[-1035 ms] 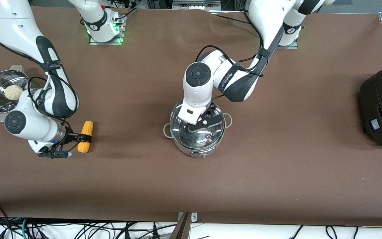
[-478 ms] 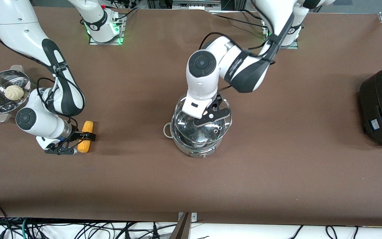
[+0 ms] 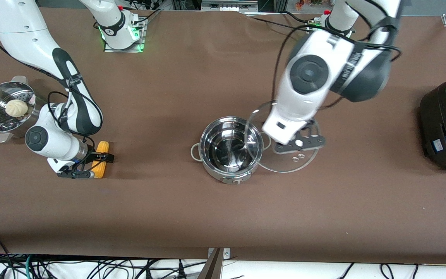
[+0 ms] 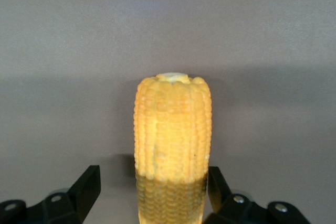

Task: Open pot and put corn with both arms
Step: 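Lift the lid aside with the left gripper while the right gripper grips corn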

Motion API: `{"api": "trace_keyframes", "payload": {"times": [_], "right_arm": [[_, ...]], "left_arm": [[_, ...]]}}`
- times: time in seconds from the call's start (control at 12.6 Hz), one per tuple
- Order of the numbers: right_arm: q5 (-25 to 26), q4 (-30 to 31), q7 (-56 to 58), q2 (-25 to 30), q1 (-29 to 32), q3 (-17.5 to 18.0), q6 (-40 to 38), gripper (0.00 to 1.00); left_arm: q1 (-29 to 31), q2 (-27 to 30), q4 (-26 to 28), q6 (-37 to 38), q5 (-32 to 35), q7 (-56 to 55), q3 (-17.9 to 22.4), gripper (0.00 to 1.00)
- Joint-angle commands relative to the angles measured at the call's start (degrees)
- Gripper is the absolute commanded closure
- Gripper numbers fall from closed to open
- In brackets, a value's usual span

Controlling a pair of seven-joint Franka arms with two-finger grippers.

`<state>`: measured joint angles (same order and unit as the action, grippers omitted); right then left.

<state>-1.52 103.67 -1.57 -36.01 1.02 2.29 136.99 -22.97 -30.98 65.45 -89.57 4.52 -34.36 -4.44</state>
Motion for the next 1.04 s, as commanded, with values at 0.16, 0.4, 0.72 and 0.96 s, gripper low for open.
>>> {"api": "trace_keyframes", "payload": {"times": [0.16, 0.4, 0.72, 0.96], "right_arm": [[-0.2, 0.3, 3.7, 0.2, 0.2, 0.2, 0.6, 0.95], [-0.2, 0.2, 3.5, 0.8, 0.2, 0.2, 0.6, 1.00], [-0.4, -2.5, 3.0, 5.9, 0.0, 0.3, -7.9, 0.99], [-0.8, -10.0, 2.9, 9.2, 0.0, 0.3, -21.8, 0.98]], "left_arm": [[14.0, 15.1, 21.6, -5.6, 0.8, 21.7, -1.3, 1.00], [22.6, 19.9, 34.4, -15.6, 0.6, 33.0, -1.4, 1.00], [26.0, 19.5, 48.0, -32.3, 0.0, 34.1, -1.3, 1.00], [26.5, 17.0, 54.3, -43.8, -0.6, 34.1, -1.3, 1.00]]}}
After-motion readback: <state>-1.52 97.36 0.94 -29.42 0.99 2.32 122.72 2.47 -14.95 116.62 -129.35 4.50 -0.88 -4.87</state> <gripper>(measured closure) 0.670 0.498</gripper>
